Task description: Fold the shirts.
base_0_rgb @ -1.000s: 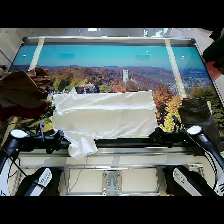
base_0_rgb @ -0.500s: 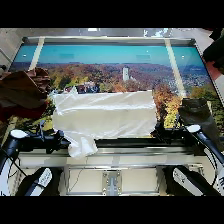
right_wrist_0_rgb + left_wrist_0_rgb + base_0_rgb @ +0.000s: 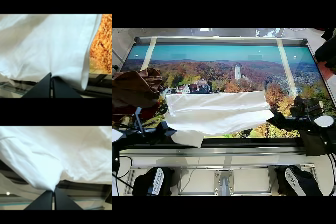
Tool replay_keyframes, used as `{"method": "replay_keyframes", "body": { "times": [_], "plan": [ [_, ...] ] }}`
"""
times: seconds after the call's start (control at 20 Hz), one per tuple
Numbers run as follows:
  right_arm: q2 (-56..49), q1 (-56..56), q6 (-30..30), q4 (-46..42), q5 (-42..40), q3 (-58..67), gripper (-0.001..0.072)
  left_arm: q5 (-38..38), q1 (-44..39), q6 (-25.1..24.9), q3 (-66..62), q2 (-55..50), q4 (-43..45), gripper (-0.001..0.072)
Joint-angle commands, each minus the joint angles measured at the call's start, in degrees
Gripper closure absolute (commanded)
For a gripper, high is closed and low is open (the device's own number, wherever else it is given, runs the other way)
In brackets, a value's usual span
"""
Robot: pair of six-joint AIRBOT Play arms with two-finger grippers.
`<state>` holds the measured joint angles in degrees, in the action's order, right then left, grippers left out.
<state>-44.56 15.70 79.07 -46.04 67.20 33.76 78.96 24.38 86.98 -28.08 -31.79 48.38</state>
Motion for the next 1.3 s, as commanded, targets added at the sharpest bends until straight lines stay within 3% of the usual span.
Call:
{"method": "replay_keyframes", "body": {
  "times": [0.0, 0.2, 0.4, 0.55, 0.65, 0.75, 1.0, 1.05, 1.15, 1.25],
  "plan": [
    [1.9, 0.0, -0.2, -1.3, 2.7, 7.8, 0.0698, -2.7, 0.0, 3.1, -7.0, 3.4, -0.4, 0.0697],
    [-6.7, -1.1, -1.9, -1.6, 1.0, 11.4, 0.0698, -10.4, -0.7, -2.0, -15.2, -9.5, -0.2, 0.0699],
    [-20.7, -5.9, -3.7, -1.7, -6.3, 16.0, 0.0698, -21.6, -9.5, -7.1, -24.2, -29.1, 0.3, 0.0699],
    [-31.8, -9.2, -3.8, -2.1, -10.1, 24.6, 0.0698, -24.9, -15.9, -6.3, -31.8, -42.3, 6.7, 0.0698],
    [-38.3, -10.5, -3.7, -3.0, -10.4, 30.8, 0.0698, -27.5, -17.7, -2.4, -34.9, -48.4, 12.8, 0.0698],
    [-43.8, -10.8, -3.4, -3.5, -10.4, 35.9, 0.0697, -30.5, -18.2, 0.1, -36.0, -51.7, 16.9, 0.0699],
    [-49.0, -10.7, -3.2, -3.8, -14.0, 39.3, 0.0696, -32.1, -18.2, 0.0, -36.1, -54.3, 19.1, 0.0693],
    [-48.8, -10.5, -3.2, -3.7, -15.8, 39.4, 0.0694, -32.1, -18.2, 0.0, -36.5, -54.3, 18.9, 0.0636],
    [-48.8, -10.4, -3.1, -3.7, -15.8, 41.5, 0.0694, -32.0, -18.2, 0.0, -38.5, -53.9, 18.6, 0.0165],
    [-48.8, -10.3, -2.9, -3.7, -9.5, 44.6, 0.0692, -31.8, -18.2, 0.0, -40.3, -52.7, 16.8, 0.0141]
  ]
}}
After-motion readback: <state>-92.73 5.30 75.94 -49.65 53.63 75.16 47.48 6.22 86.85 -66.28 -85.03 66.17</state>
